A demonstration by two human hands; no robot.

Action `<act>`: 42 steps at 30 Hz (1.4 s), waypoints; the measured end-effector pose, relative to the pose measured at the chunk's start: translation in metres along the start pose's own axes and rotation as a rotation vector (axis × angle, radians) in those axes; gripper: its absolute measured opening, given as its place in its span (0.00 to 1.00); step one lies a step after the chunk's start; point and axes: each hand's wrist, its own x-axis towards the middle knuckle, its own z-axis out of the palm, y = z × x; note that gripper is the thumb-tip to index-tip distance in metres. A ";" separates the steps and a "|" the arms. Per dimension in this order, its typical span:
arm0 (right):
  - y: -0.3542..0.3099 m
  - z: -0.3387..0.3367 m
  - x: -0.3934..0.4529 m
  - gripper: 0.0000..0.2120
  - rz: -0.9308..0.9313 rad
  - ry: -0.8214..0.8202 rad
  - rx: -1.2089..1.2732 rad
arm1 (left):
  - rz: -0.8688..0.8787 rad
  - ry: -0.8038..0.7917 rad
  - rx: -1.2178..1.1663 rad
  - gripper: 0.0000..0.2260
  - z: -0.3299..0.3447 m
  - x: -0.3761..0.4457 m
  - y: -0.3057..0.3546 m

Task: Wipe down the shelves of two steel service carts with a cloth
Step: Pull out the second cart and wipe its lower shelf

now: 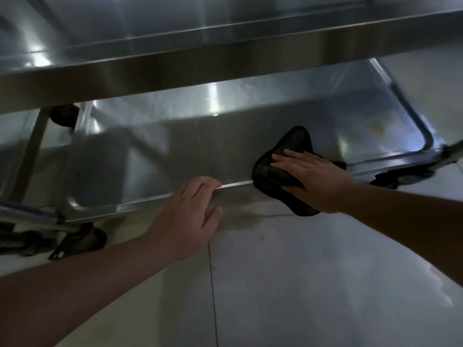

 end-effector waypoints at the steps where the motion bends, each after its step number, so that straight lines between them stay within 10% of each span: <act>1: 0.011 -0.002 -0.007 0.35 0.014 -0.004 -0.001 | 0.004 -0.021 0.028 0.25 0.004 0.004 0.005; 23: 0.162 -0.020 -0.095 0.26 0.724 0.381 0.157 | 0.107 -0.098 0.331 0.36 0.105 0.103 0.123; 29: 0.199 -0.037 -0.047 0.30 0.799 0.262 0.193 | 0.127 -0.060 0.363 0.37 0.111 0.103 0.119; 35: 0.207 -0.065 0.024 0.31 0.731 0.382 0.150 | 0.157 -0.038 0.361 0.36 0.111 0.103 0.118; 42: 0.107 -0.023 -0.006 0.37 0.101 0.155 0.092 | 0.141 0.034 0.390 0.36 0.119 0.102 0.121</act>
